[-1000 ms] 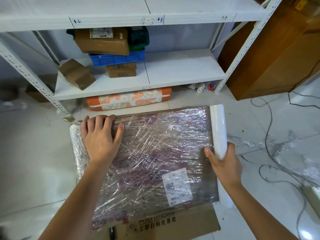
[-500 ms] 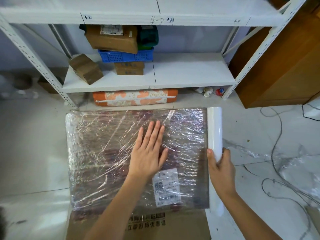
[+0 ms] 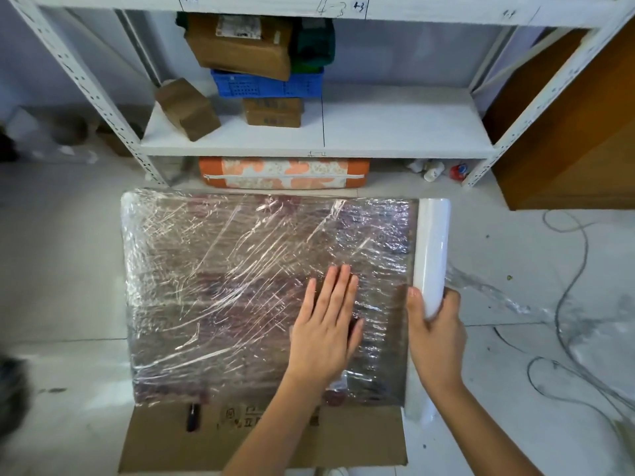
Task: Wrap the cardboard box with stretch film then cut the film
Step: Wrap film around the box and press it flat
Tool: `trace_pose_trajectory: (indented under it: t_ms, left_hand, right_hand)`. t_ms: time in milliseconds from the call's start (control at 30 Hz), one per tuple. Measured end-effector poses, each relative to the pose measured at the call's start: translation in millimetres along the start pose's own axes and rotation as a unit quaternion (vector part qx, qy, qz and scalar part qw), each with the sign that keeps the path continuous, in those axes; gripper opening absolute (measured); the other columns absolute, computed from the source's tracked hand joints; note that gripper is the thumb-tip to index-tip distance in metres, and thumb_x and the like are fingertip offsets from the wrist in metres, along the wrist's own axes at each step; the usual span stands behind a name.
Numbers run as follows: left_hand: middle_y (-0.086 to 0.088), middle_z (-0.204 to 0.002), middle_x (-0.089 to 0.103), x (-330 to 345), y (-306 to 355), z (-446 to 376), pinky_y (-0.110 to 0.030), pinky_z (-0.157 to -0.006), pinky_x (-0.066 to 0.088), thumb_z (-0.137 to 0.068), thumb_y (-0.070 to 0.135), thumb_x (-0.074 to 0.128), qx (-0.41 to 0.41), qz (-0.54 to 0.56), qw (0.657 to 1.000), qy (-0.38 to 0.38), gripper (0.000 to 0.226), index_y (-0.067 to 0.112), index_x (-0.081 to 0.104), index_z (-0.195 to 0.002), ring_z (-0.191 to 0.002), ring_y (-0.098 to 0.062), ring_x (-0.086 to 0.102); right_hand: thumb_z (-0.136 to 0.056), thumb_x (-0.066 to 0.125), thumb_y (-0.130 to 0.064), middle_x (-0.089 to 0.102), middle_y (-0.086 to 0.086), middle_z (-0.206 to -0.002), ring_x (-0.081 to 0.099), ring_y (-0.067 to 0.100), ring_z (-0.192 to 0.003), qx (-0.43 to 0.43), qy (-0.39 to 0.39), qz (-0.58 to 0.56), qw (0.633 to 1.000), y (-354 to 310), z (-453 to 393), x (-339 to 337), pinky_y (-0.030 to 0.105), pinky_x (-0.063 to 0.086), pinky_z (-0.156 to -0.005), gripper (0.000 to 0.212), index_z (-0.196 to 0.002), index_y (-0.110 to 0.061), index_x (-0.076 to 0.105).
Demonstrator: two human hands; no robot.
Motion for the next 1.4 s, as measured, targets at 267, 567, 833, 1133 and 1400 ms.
trace_pose_trajectory:
  t_ms: [267,567,833,1133,1400]
  left_hand:
    - [-0.008,-0.155,0.019,11,37,26,-0.042,-0.119,0.003,-0.1,0.039,0.017,0.096,0.021,0.995,-0.011,0.058,0.006,0.017,-0.147,-0.146,-0.023,0.005]
    - [-0.006,-0.157,0.012,-3,10,27,-0.042,-0.119,0.001,-0.1,0.039,0.016,0.062,0.072,0.995,0.033,0.057,0.01,0.011,-0.15,-0.145,-0.021,0.007]
    - [-0.005,-0.158,0.009,9,-58,60,-0.046,-0.118,0.007,-0.1,0.036,0.016,-0.073,0.034,0.995,0.051,0.055,0.008,0.02,-0.148,-0.145,-0.022,0.014]
    - [-0.013,-0.158,-0.001,15,-1,87,-0.047,-0.118,0.001,-0.096,0.045,0.035,0.155,0.002,0.985,0.071,0.07,0.007,0.011,-0.15,-0.146,-0.025,0.005]
    - [-0.016,-0.155,-0.018,39,3,92,-0.059,-0.111,-0.011,-0.086,0.028,0.036,0.314,-0.076,0.945,-0.044,0.081,0.013,-0.013,-0.149,-0.143,-0.034,-0.013]
  right_hand:
    - [-0.092,0.052,-0.038,0.057,0.011,-0.083,0.061,0.037,-0.076,0.002,0.026,0.015,1.0,-4,-11,3,0.034,0.038,-0.057,0.038,-0.101,-0.002,0.045]
    - [-0.092,0.052,-0.04,0.058,0.013,-0.086,0.059,0.036,-0.077,0.01,0.037,0.024,0.999,-10,-21,7,0.039,0.044,-0.064,0.039,-0.102,-0.003,0.046]
    - [-0.092,0.052,-0.041,0.057,0.006,-0.087,0.055,0.027,-0.077,0.042,0.019,-0.009,0.999,-6,-21,9,0.038,0.047,-0.068,0.039,-0.104,-0.004,0.049]
    - [-0.093,0.049,-0.043,0.052,-0.01,-0.076,0.053,0.015,-0.071,0.085,0.003,-0.037,0.996,-3,-19,9,0.032,0.041,-0.068,0.032,-0.097,-0.011,0.049]
    - [-0.093,0.048,-0.044,0.054,-0.009,-0.082,0.054,0.006,-0.075,0.083,-0.046,-0.057,0.994,-5,-20,5,0.03,0.041,-0.064,0.03,-0.103,-0.016,0.048]
Point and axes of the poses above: each hand's wrist, its own z-axis away from the middle knuckle, its own x-axis out of the palm, y = z × x, the point moved 4 cm from there along -z, towards the middle knuckle
